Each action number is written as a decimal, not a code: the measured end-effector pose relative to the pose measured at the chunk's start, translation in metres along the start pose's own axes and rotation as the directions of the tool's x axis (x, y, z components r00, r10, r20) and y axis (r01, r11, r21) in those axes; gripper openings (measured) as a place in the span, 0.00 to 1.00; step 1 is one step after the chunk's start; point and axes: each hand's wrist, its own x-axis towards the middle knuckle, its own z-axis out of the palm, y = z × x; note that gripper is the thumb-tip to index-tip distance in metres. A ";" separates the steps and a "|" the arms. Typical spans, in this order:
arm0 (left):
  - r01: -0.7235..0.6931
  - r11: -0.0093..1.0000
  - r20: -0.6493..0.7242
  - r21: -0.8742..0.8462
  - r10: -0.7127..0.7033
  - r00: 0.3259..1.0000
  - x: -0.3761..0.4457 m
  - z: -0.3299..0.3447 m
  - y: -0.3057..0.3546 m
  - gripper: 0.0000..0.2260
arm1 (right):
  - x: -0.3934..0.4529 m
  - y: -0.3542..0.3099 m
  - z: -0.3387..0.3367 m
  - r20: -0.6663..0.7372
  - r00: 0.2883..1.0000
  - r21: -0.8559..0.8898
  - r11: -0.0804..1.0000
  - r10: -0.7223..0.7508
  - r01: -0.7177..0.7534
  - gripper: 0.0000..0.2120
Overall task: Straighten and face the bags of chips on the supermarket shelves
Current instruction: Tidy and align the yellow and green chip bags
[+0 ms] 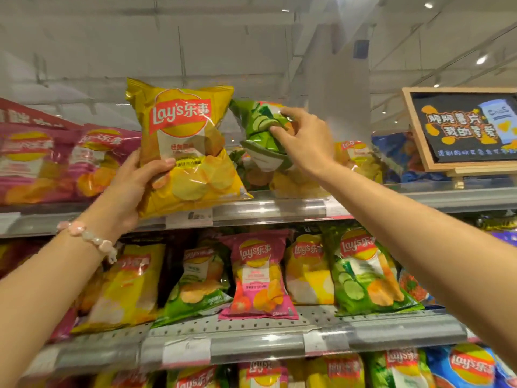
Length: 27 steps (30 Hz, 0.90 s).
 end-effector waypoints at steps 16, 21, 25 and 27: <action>0.010 1.000 0.036 -0.025 -0.009 0.999 -0.009 -0.049 0.008 0.28 | -0.027 -0.031 0.076 0.482 0.858 -0.317 0.948 0.177 -0.018 0.37; 0.018 1.000 0.075 -0.024 -0.016 0.997 -0.010 -0.047 0.006 0.28 | -0.021 -0.025 0.076 0.534 0.826 -0.383 0.923 0.181 0.045 0.34; 0.036 0.999 0.081 -0.040 -0.033 0.996 -0.011 -0.038 0.005 0.29 | -0.020 -0.023 0.071 0.567 0.812 -0.249 0.969 0.139 0.008 0.33; 0.053 0.998 0.080 -0.042 -0.049 0.996 -0.011 -0.030 0.004 0.29 | -0.025 -0.026 0.063 0.489 0.867 -0.029 0.995 0.098 -0.096 0.31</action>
